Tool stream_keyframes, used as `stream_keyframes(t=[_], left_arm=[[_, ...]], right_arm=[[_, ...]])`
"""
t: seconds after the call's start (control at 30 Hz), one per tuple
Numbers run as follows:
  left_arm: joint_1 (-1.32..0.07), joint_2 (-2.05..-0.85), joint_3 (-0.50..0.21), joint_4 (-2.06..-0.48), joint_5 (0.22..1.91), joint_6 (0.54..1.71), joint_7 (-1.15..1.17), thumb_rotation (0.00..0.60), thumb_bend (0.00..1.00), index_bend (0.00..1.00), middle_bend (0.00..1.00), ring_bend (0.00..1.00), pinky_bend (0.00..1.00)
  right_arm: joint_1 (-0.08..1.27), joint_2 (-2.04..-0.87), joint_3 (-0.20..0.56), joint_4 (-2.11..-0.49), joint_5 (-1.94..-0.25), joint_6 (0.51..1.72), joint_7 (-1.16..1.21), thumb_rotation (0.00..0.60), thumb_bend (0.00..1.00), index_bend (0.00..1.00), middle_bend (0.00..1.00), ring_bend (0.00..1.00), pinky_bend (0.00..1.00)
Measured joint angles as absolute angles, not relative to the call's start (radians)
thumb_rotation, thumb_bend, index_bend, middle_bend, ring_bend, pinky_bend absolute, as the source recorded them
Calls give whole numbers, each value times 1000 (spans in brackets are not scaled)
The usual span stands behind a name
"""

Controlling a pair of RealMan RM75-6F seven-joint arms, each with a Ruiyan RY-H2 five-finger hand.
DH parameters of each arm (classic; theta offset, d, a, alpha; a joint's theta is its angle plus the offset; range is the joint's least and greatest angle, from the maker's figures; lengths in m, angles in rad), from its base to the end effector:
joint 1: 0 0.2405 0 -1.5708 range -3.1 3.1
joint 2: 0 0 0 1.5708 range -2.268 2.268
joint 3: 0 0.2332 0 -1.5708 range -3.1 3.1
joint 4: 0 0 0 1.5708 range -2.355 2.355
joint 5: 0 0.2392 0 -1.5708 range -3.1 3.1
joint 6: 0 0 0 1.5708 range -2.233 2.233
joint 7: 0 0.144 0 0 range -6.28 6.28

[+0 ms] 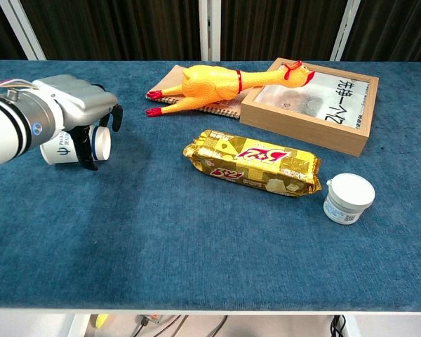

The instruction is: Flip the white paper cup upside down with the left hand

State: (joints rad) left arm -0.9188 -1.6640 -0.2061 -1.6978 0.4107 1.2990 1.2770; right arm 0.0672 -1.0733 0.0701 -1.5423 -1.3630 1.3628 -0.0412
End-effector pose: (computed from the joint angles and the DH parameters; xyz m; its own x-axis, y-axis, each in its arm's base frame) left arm -0.0898 0.3054 -0.0627 0.7925 0.3210 0.5186 0.5955 -0.2239 -0.7715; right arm -0.3489 -0.1801 0.1429 0.5031 -0.1079 0.8574 -0.8452 0.1457 0.5143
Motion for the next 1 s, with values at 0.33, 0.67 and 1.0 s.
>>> stream_keyframes(t=[0.33,0.67,1.0], left_arm=[[-944,-1667,-193,-1689,379,1318,1279,600,250,376,381,82,113],[-948,-1656,-180,-1698,409,1314,1239,600,285,429,426,128,129],[-871,-1621,-207,-1704,638,1261,849,600,284,462,467,176,223]], right_arm=[[70,-1075,68,-1533,-1355,1350,-41,600,67,0,0,0,0],[70,-1073,68,-1532,-1351,1347,-37,600,67,0,0,0,0],[73,-1074,66,-1531,-1348,1339,-39,600,67,0,0,0,0]])
